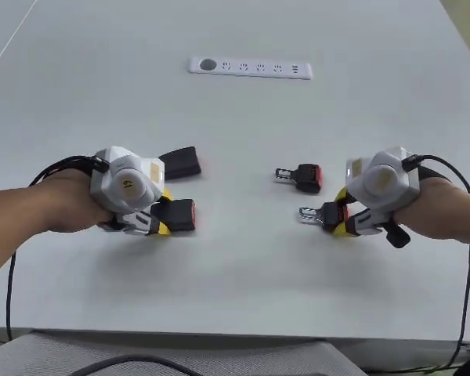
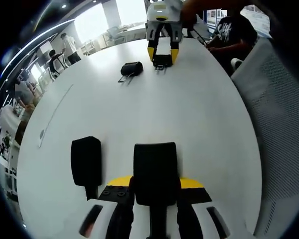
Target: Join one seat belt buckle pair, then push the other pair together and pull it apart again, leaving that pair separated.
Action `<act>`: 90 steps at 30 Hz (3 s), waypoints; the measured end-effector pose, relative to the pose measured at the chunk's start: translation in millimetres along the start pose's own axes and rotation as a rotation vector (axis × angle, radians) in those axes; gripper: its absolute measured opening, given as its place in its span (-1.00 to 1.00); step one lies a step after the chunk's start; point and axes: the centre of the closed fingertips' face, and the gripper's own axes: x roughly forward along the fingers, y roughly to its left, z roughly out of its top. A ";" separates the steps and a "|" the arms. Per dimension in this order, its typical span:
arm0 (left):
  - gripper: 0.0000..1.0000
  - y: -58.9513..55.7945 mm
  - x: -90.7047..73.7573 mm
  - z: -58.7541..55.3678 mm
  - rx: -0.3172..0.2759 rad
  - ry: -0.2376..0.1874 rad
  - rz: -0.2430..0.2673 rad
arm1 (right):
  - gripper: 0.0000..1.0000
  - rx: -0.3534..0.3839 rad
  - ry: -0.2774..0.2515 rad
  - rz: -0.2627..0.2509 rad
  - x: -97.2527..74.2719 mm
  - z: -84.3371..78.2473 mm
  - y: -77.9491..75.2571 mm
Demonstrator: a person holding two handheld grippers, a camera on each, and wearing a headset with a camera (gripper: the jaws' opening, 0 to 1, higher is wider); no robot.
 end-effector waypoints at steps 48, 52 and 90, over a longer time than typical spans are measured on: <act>-0.35 0.8 -0.2 -1.6 0.032 0.038 -0.024 | -0.30 0.017 -0.172 0.018 39.6 113.2 22.6; -0.35 -0.3 -1.0 -0.9 0.029 0.037 -0.026 | -0.30 0.040 -0.201 0.016 43.6 124.4 24.4; -0.35 9.6 13.5 -11.1 0.040 0.022 -0.029 | -0.31 -0.042 -0.207 0.052 63.7 181.5 30.4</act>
